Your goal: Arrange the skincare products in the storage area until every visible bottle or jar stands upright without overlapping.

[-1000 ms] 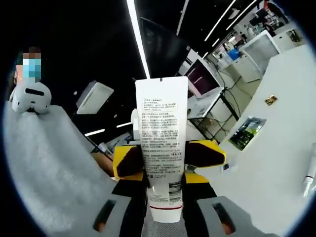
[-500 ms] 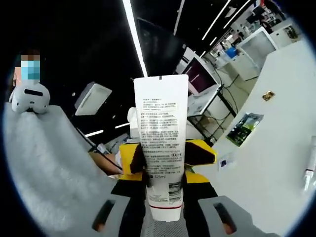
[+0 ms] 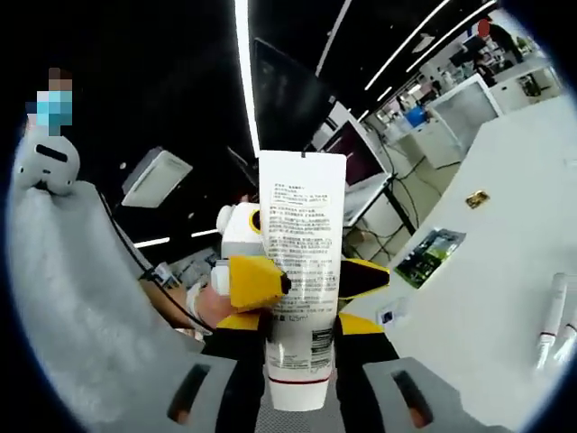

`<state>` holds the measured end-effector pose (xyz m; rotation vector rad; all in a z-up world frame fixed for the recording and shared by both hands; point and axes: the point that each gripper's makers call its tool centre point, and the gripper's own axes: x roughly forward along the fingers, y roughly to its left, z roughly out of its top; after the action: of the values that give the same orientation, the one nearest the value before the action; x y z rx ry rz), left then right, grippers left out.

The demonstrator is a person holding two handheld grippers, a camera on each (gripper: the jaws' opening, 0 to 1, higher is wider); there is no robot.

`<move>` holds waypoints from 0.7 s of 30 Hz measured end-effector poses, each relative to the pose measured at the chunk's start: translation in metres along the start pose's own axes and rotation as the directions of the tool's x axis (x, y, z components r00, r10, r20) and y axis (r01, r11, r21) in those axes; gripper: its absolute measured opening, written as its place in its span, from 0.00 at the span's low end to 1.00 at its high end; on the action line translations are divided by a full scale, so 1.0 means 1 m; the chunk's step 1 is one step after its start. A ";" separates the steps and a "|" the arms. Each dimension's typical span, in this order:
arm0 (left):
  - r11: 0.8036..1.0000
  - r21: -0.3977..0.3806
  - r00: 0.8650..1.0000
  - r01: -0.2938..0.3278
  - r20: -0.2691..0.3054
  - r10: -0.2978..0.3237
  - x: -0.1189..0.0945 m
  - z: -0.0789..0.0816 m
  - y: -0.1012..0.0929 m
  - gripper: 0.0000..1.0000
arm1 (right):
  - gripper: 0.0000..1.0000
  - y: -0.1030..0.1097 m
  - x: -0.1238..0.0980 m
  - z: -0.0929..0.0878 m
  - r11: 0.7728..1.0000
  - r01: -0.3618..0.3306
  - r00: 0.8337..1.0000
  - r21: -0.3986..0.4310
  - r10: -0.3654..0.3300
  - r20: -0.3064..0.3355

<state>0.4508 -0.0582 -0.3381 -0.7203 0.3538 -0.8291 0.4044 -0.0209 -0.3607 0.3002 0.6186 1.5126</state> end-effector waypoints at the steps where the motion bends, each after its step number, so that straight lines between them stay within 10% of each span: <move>1: 0.999 -0.021 1.000 -0.027 0.012 0.028 -0.001 0.002 0.005 0.30 | 0.27 -0.001 0.001 0.000 1.000 0.011 1.000 -0.013 -0.011 -0.007; 4: 0.996 -0.068 0.997 -0.050 0.057 0.053 -0.002 0.010 0.011 0.29 | 0.34 -0.002 0.008 -0.014 0.994 0.036 0.994 -0.100 -0.046 -0.098; 11: 0.982 -0.056 0.980 -0.181 0.068 0.185 -0.005 0.017 0.029 0.30 | 0.29 -0.011 0.018 -0.013 0.981 0.132 0.985 -0.142 -0.146 -0.091; 21: 1.000 -0.017 0.999 0.018 0.039 -0.017 -0.004 0.015 0.003 0.34 | 0.23 -0.007 -0.002 -0.006 0.994 0.058 0.995 -0.098 -0.065 -0.069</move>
<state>0.4582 -0.0472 -0.3293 -0.7559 0.3206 -0.8279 0.4066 -0.0242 -0.3690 0.1519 0.6050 1.4940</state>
